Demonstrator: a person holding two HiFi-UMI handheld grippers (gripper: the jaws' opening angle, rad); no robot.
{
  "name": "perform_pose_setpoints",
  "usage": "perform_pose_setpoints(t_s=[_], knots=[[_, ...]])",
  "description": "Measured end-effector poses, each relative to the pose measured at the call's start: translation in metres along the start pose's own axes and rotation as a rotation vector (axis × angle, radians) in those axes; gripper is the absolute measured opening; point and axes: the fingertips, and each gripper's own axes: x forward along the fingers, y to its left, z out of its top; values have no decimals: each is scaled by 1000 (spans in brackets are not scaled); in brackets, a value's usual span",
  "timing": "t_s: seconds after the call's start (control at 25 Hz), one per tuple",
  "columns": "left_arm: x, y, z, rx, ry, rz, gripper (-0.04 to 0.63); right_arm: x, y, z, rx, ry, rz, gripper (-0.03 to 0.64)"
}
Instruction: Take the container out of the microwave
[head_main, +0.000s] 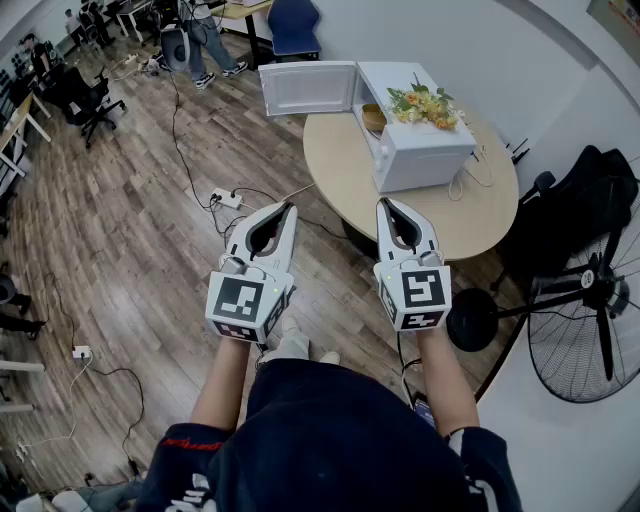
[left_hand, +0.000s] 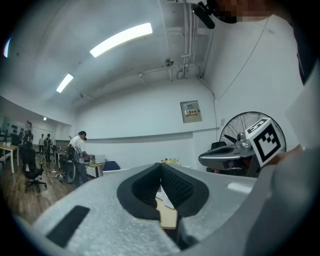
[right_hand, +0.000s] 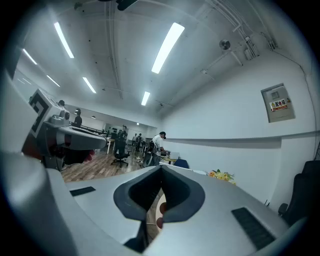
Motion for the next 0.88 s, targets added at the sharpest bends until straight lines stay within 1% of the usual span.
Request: perform_pose_setpoints(t_s=[0.2,0.48,0.72,0.88], knots=[[0,-1,2,-1,-2,2,15,0,-1,-1,29,-3,4,8],[-6,1,-4,-6,10,17,15,6,10,-6,7,16,43,8],[-3,23,-14,-26,21,33,15,27,23,-6,-20,21,65,8],[8,45,-22,-30,26,18,15,50,31,-8,-42,34,65,8]])
